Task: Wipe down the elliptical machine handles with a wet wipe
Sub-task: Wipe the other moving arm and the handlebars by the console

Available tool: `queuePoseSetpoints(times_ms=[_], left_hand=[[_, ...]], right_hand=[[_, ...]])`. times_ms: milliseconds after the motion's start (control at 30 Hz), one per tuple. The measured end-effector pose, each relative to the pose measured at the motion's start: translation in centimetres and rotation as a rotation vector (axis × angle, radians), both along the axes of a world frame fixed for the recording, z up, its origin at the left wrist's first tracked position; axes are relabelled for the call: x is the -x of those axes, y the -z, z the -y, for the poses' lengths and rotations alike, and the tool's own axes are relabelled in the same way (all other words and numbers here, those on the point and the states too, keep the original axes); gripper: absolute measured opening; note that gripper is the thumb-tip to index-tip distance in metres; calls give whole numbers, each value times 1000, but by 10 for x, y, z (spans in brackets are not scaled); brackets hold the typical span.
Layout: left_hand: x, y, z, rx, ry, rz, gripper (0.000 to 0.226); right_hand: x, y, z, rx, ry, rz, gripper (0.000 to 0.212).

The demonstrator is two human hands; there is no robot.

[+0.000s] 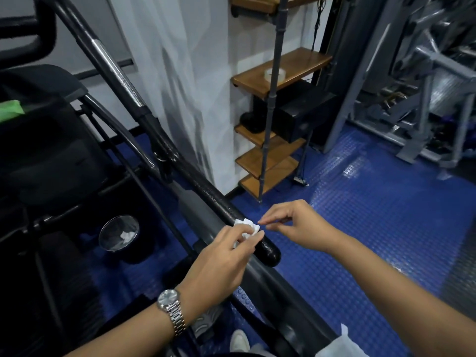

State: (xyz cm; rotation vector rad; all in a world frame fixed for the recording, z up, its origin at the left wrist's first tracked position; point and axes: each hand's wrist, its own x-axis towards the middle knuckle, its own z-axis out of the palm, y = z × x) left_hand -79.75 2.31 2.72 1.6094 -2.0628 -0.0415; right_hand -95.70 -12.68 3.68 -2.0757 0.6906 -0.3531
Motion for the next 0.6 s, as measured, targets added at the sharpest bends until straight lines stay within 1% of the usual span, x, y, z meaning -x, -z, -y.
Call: queuePoseSetpoints(times_ms=[100, 233, 333, 433, 567, 600], left_hand=[[8, 2, 2, 7, 48, -26, 35], [13, 4, 4, 8, 94, -55, 26], [14, 2, 12, 42, 66, -82, 21], [19, -2, 18, 46, 29, -58, 22], [14, -4, 12, -45, 107, -1, 28], [10, -5, 13, -52, 99, 5, 29]], right_hand=[[8, 6, -2, -56, -22, -12, 18], [12, 9, -3, -109, -37, 11, 25], [13, 11, 2, -110, -6, -6, 25], [13, 13, 9, -103, 74, -5, 22], [11, 12, 12, -113, 92, -10, 22], [10, 11, 12, -112, 92, -17, 22]])
